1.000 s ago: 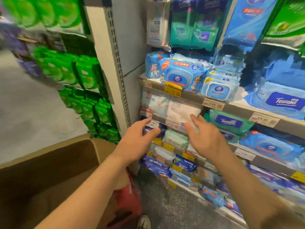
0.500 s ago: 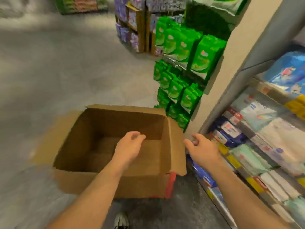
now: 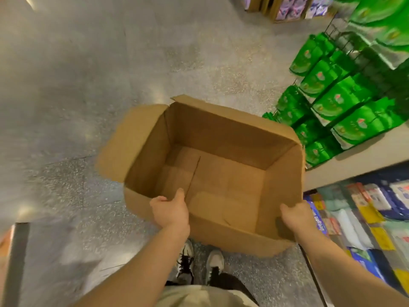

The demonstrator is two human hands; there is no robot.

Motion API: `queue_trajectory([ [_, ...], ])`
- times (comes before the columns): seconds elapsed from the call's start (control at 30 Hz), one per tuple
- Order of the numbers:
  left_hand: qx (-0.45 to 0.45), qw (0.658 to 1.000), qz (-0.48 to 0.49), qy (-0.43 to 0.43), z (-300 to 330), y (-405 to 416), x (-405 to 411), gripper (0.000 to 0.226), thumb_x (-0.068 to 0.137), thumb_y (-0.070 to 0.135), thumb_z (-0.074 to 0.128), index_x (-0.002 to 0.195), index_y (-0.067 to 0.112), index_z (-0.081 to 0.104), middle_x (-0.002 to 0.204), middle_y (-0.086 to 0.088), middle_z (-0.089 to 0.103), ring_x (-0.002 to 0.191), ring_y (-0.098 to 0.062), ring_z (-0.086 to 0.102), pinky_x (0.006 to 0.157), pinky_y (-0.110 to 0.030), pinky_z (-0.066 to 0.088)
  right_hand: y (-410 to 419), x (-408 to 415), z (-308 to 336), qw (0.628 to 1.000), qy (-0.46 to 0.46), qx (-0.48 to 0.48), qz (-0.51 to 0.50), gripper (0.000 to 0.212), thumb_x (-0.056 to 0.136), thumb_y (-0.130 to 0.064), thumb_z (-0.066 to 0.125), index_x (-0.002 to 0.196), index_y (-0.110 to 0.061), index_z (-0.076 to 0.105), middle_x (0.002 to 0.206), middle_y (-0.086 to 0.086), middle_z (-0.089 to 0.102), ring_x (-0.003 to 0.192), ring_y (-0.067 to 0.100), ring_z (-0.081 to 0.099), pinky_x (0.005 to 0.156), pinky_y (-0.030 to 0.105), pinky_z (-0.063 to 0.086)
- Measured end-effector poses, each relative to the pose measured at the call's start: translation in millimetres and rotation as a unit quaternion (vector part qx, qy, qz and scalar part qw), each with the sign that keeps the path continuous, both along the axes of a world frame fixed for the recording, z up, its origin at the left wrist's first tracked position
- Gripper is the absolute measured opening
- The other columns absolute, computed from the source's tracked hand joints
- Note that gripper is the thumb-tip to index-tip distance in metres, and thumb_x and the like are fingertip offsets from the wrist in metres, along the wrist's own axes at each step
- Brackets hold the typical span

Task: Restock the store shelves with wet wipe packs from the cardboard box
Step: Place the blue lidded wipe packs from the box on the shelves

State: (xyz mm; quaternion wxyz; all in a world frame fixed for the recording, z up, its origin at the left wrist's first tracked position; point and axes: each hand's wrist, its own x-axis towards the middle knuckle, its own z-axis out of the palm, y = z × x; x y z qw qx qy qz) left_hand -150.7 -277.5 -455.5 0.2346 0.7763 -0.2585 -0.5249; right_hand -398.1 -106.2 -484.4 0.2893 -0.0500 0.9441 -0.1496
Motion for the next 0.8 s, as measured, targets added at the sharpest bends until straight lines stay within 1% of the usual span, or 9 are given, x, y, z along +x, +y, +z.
queue_trajectory([
  [0.1,0.043,0.996,0.076,0.008,-16.6,11.2,1.3,0.058,0.077,0.033,0.087,0.115,0.009,0.051,0.106,-0.011,0.062,0.091,-0.033,0.062,0.078,-0.043,0.054,18.5,-23.1,-43.4,0.998,-0.014,-0.008,-0.058,0.043,0.085,-0.031,0.065,0.113,0.002,0.068,0.111,0.025,0.071,0.101,0.044,0.069,0.087,0.053,0.057],
  [0.2,0.145,0.982,0.101,0.061,-46.4,18.2,9.3,0.085,0.055,0.05,0.085,0.126,0.016,0.052,0.114,-0.011,0.066,0.096,-0.036,0.067,0.084,-0.053,0.06,33.6,-46.2,-76.3,0.997,-0.039,-0.007,-0.071,0.056,0.068,-0.039,0.064,0.109,-0.001,0.07,0.102,0.021,0.074,0.094,0.041,0.071,0.085,0.055,0.059],
  [0.3,0.185,0.97,0.048,0.15,-52.4,11.2,7.5,0.057,0.078,0.027,0.072,0.13,0.019,0.049,0.12,-0.019,0.064,0.096,-0.041,0.068,0.073,-0.064,0.06,27.7,-42.0,-67.9,0.999,-0.04,0.001,-0.029,0.042,0.072,-0.029,0.056,0.1,0.001,0.067,0.101,0.025,0.071,0.095,0.041,0.068,0.086,0.053,0.056],
  [0.37,0.16,0.971,0.032,0.177,-35.7,-2.5,7.2,0.033,0.091,0.006,0.058,0.121,0.016,0.05,0.117,-0.022,0.064,0.094,-0.041,0.068,0.076,-0.066,0.059,2.8,-16.2,-31.9,1.0,-0.018,-0.006,-0.001,0.046,0.077,-0.032,0.051,0.106,-0.001,0.069,0.108,0.028,0.07,0.101,0.046,0.067,0.089,0.055,0.055],
  [0.43,0.139,0.972,0.044,0.182,-29.7,-20.6,14.4,0.025,0.096,0.006,0.052,0.116,0.021,0.052,0.113,-0.018,0.066,0.094,-0.038,0.068,0.078,-0.065,0.059,-23.1,6.8,-7.1,0.999,-0.022,-0.009,0.033,0.042,0.09,-0.03,0.052,0.117,-0.002,0.068,0.115,0.031,0.068,0.107,0.049,0.064,0.09,0.052,0.052],
  [0.5,0.124,0.973,0.06,0.183,-20.3,-42.4,26.1,0.039,0.096,0.014,0.054,0.132,0.027,0.048,0.118,-0.013,0.066,0.099,-0.037,0.068,0.067,-0.062,0.061,-57.6,33.6,18.9,0.997,-0.016,-0.03,0.064,0.046,0.091,-0.032,0.049,0.12,-0.002,0.067,0.113,0.032,0.068,0.106,0.049,0.064,0.085,0.046,0.049],
  [0.6,0.089,0.975,0.097,0.182,0.3,-75.7,53.8,0.048,0.098,0.023,0.054,0.139,0.041,0.037,0.117,-0.007,0.063,0.103,-0.036,0.064,0.058,-0.059,0.06,-106.3,71.5,29.7,0.993,-0.027,-0.067,0.097,0.051,0.081,-0.036,0.045,0.106,0.0,0.071,0.103,0.03,0.072,0.097,0.045,0.068,0.08,0.043,0.05],
  [0.7,0.068,0.979,0.069,0.178,29.9,-99.7,91.7,0.044,0.099,0.018,0.057,0.139,0.022,0.038,0.102,-0.004,0.059,0.086,-0.027,0.06,0.066,-0.051,0.061,-166.0,117.9,37.9,0.987,-0.029,-0.096,0.127,0.054,0.076,-0.04,0.045,0.1,0.001,0.071,0.098,0.027,0.073,0.093,0.044,0.069,0.08,0.046,0.053],
  [0.8,0.055,0.975,0.079,0.199,41.4,-128.6,138.1,0.077,0.089,0.027,0.065,0.149,0.041,0.019,0.115,0.003,0.058,0.094,-0.025,0.06,0.074,-0.053,0.061,-233.7,181.3,64.8,0.977,-0.043,-0.102,0.181,0.028,0.092,-0.022,0.053,0.098,0.0,0.068,0.102,0.029,0.07,0.098,0.045,0.067,0.079,0.042,0.048],
])
